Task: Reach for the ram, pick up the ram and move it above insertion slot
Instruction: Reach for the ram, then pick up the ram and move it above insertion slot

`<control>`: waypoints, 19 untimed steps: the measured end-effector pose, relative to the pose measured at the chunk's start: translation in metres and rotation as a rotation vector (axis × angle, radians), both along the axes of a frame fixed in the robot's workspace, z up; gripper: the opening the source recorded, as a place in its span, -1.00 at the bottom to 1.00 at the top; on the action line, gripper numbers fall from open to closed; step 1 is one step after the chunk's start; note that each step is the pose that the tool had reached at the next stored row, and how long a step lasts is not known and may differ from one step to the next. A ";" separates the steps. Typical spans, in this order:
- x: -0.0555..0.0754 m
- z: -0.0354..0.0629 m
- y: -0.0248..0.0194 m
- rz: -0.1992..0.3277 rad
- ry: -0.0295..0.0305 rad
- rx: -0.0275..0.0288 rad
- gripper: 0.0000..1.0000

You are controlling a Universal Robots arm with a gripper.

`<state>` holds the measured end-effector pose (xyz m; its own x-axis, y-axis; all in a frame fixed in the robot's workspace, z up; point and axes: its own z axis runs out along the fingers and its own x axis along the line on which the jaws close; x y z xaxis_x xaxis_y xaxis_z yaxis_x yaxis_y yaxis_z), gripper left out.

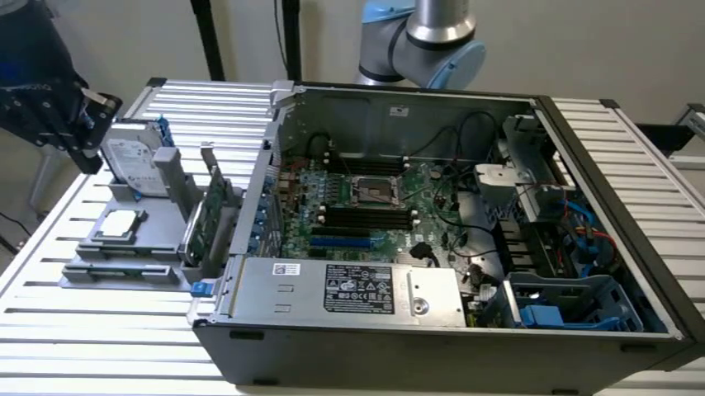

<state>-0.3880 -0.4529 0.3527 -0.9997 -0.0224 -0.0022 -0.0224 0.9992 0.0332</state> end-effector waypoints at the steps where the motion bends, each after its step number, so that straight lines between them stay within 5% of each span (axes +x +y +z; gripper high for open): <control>1: -0.002 0.0000 -0.0010 0.001 -0.0001 -0.0006 -0.79; 8: -0.011 0.0000 -0.0096 0.005 -0.0003 -0.0054 -0.79; 19: -0.011 0.0000 -0.0102 0.005 -0.0004 -0.0053 -0.79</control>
<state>-0.3988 -0.4631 0.3527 -0.9996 -0.0278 -0.0024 -0.0278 0.9992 0.0279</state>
